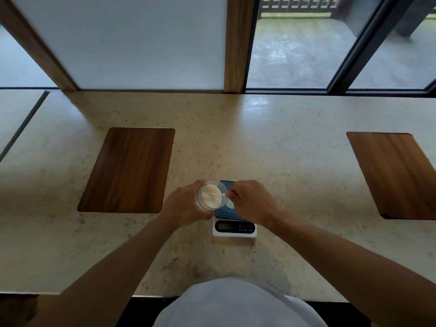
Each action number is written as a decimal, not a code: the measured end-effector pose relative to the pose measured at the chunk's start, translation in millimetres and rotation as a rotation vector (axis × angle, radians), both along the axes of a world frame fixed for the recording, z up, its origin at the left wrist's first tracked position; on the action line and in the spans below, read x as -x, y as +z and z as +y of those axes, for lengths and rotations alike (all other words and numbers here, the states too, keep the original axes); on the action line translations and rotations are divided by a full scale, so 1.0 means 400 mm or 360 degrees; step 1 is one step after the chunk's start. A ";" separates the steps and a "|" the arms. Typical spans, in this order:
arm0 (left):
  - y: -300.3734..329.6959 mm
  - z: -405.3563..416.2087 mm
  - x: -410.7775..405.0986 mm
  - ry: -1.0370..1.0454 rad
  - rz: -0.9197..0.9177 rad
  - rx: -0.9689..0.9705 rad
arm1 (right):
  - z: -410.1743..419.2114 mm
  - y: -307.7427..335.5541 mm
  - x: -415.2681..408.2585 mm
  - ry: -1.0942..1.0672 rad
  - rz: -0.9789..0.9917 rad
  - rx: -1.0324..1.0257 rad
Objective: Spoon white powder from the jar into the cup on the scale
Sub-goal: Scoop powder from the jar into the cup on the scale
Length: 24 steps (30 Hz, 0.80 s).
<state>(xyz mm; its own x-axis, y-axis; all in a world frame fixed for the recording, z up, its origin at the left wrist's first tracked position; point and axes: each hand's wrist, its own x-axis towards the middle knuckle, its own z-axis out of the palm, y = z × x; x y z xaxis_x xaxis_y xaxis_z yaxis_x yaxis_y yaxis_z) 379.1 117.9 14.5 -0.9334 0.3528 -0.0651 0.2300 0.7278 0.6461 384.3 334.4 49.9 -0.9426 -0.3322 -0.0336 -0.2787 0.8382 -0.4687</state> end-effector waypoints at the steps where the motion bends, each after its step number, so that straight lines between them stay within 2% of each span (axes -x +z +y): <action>1: -0.001 0.000 0.000 0.0004 0.0000 -0.0005 | 0.000 -0.001 0.003 -0.0023 -0.0034 0.0013; 24: -0.035 -0.004 0.001 0.0137 -0.0070 -0.0044 | 0.025 0.004 0.008 -0.0447 -0.0457 0.0551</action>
